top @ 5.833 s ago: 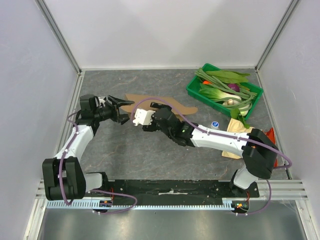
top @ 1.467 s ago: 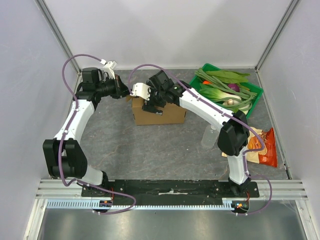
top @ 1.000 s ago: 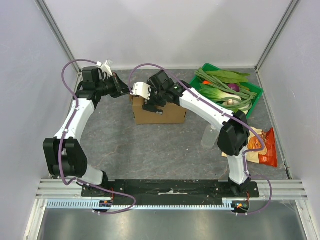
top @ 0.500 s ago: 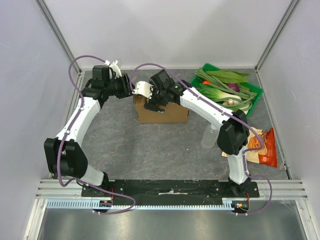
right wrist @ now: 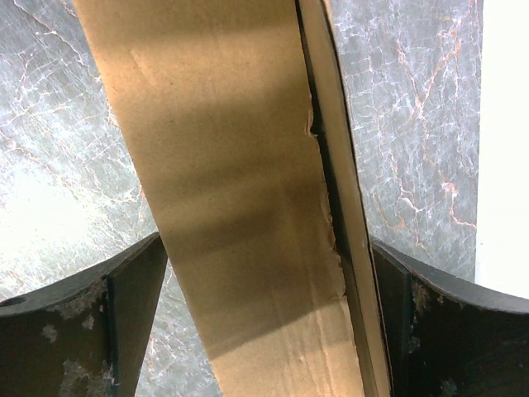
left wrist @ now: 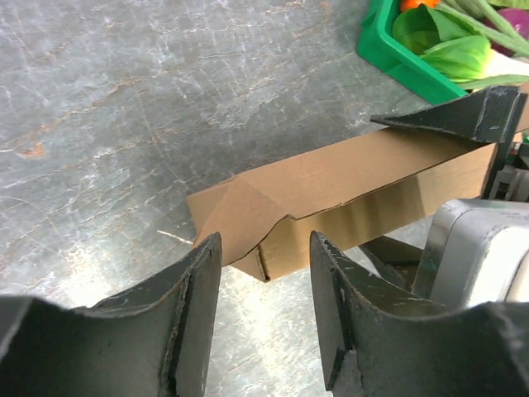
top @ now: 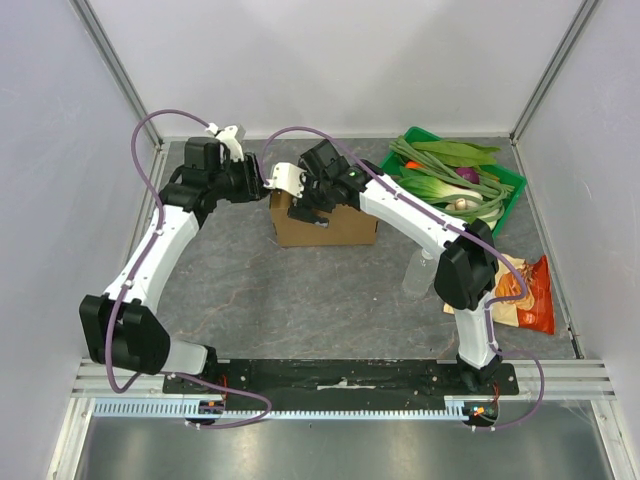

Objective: Fold the paper box

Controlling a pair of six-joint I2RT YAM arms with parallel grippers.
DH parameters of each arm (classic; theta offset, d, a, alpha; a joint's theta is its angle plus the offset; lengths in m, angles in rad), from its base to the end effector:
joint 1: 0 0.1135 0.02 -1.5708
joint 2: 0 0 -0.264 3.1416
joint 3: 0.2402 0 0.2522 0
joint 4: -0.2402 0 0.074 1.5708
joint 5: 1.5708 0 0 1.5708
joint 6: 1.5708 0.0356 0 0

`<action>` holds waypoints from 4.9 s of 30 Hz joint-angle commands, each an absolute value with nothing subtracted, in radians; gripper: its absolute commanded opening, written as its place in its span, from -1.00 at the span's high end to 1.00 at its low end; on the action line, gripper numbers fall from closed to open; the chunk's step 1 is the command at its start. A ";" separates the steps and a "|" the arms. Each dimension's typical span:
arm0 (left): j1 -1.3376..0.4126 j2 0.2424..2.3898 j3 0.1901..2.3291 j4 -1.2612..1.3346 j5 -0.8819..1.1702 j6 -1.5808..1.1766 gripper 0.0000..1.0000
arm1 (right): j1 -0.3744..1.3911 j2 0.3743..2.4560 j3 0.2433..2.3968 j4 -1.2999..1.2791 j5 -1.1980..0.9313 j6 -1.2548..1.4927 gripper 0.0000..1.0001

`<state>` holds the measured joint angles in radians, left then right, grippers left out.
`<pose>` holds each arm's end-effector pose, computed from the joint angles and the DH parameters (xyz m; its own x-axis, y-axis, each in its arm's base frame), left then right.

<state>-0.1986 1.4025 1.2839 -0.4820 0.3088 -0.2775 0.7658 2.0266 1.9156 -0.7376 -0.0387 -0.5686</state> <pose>0.3068 -0.0728 0.3434 -0.6517 -0.1351 -0.7464 0.2654 0.8812 -0.3912 0.3297 0.3189 0.3008 -0.0729 -0.8165 -0.5727 -0.8904 0.3120 -0.3315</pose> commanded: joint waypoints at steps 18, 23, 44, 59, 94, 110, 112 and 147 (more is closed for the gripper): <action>0.115 1.373 1.213 -0.293 0.888 -0.129 -0.28 | 0.729 1.988 1.885 -0.755 -0.198 -0.561 -0.96; 0.110 1.401 1.192 -0.253 0.946 -0.094 -0.29 | 0.706 1.971 1.888 -0.755 -0.279 -0.551 -0.96; -0.101 1.331 1.095 -0.253 0.586 0.258 -0.22 | 0.683 1.864 1.869 -0.657 -0.242 -0.463 -0.96; -0.103 1.402 1.167 -0.242 0.598 0.204 -0.12 | 0.666 1.835 1.839 -0.630 -0.256 -0.434 -0.96; -0.160 1.491 1.350 -0.405 0.623 0.038 0.96 | 0.681 1.827 1.747 -0.615 -0.104 -0.456 -0.96; -0.175 1.502 1.256 -0.325 0.581 -0.121 0.96 | 0.681 1.934 1.827 -0.621 -0.008 -0.397 -0.96; -0.176 1.505 1.259 -0.313 0.591 -0.176 0.96 | 0.683 1.944 1.841 -0.623 -0.006 -0.391 -0.96; -0.256 1.491 1.298 -0.459 0.256 -0.060 0.96 | 0.683 1.945 1.856 -0.624 0.023 -0.399 -0.96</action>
<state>-0.2554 1.5097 1.2919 -0.3611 0.2955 -0.1291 0.6796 1.9133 1.8359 -0.5941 0.0090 -0.4000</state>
